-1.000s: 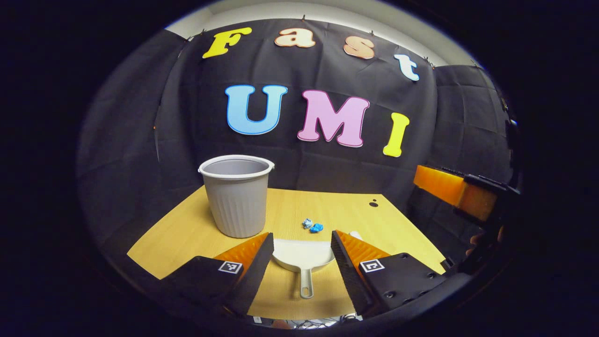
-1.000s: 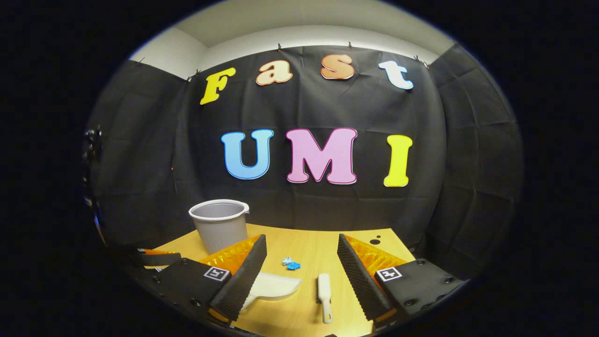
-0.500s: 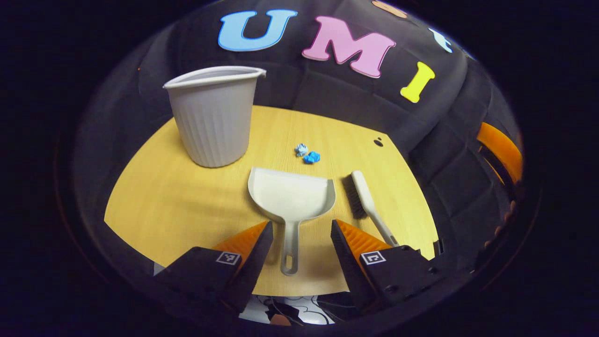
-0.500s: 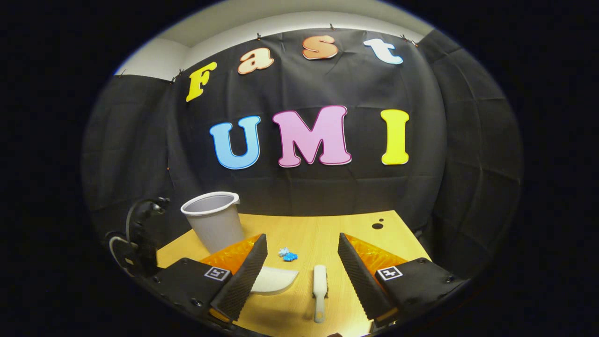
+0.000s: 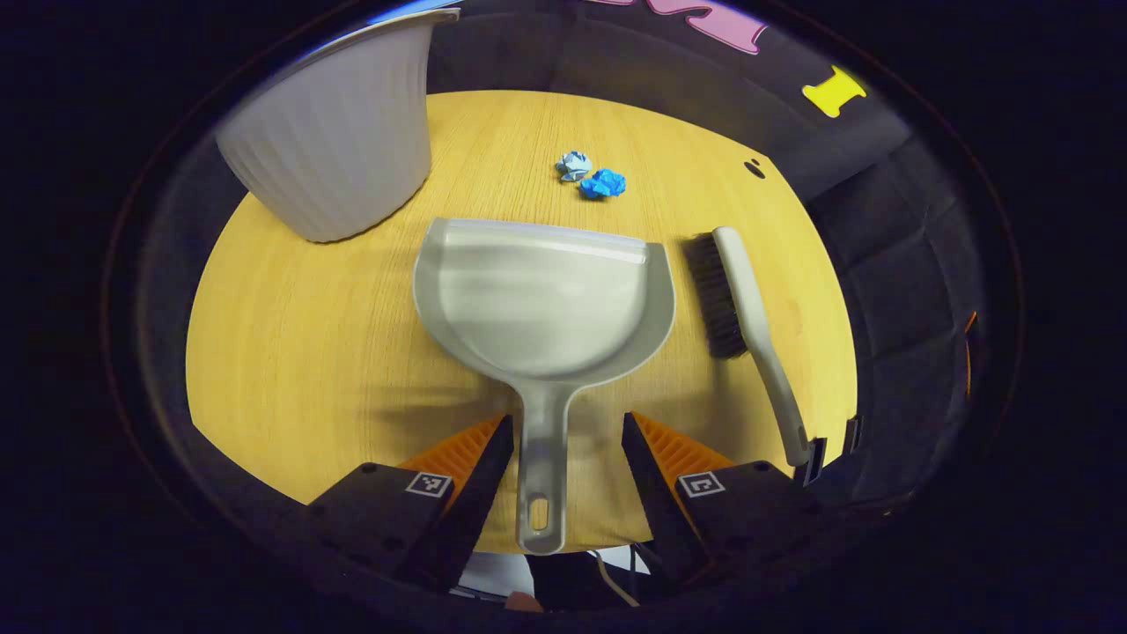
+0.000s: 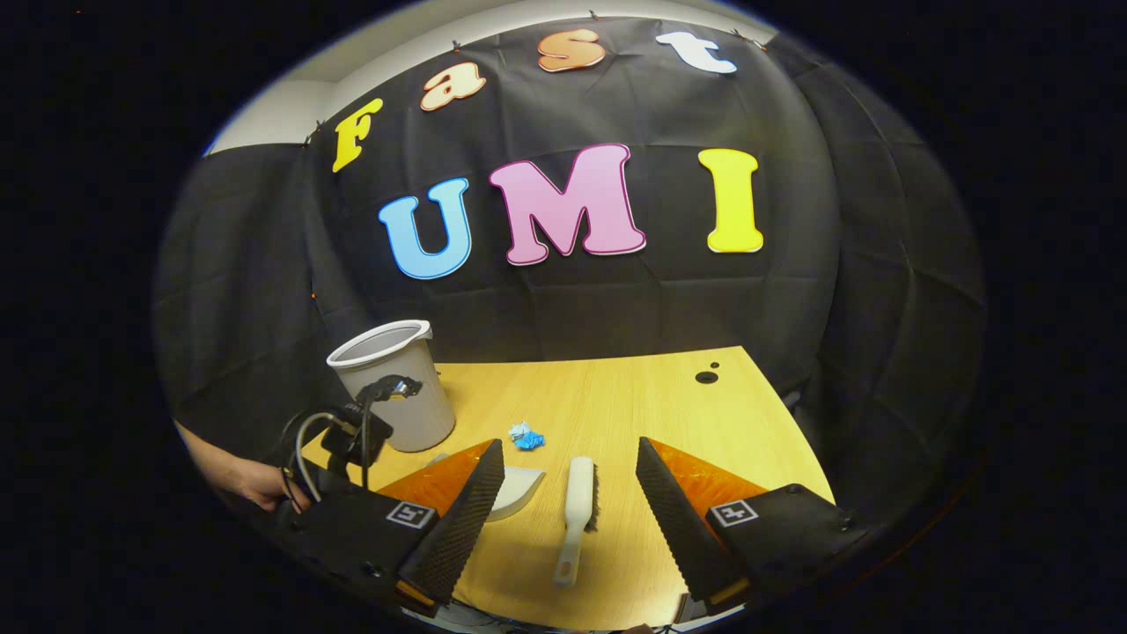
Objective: Pick up the small broom and dustpan from the desktop, sweep the trash into the dustpan with the broom, and then empty the trash into the garbage bin.
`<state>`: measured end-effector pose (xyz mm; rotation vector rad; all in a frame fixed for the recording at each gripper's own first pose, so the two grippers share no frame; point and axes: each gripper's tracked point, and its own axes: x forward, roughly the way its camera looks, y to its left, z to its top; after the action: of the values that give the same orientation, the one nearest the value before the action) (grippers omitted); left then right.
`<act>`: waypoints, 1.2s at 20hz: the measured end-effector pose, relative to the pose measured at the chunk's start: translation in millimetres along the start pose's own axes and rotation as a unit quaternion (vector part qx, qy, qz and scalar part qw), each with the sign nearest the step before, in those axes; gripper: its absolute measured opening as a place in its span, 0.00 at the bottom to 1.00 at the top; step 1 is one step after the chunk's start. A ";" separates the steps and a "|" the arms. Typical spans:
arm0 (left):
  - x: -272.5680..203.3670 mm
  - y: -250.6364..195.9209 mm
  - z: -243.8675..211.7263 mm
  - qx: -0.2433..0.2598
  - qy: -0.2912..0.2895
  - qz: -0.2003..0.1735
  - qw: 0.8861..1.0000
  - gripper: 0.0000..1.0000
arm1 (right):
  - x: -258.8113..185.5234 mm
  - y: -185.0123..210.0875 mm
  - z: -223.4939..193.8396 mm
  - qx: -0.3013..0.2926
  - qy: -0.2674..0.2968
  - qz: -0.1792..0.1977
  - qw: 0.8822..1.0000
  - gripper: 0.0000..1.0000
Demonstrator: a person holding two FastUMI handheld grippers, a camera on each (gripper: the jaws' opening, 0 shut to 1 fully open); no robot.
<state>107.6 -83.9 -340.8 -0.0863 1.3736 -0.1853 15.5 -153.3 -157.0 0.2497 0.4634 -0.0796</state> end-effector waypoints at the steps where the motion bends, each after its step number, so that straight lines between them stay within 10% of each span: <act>1: 5.7 4.9 2.0 0.006 0.014 0.013 1.000 0.76 | 0.2 -6.2 -2.9 0.008 0.005 -0.003 1.000 0.97; 9: 34.7 29.4 9.4 0.027 0.123 0.102 0.987 0.76 | -5.6 -25.1 -9.6 0.024 0.006 0.000 1.000 0.97; 17: 41.9 17.3 14.0 0.063 0.149 0.086 0.983 0.37 | -2.8 -26.7 -26.5 0.012 0.027 -0.011 1.000 0.97; 24: 45.0 22.0 12.1 0.068 0.113 0.052 0.990 0.30 | 37.6 -16.0 -80.5 -0.028 0.158 -0.005 0.987 0.97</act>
<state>129.5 -71.0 -385.7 0.1246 1.5834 -0.2056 12.2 -148.9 -247.1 0.2045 0.7805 -0.0363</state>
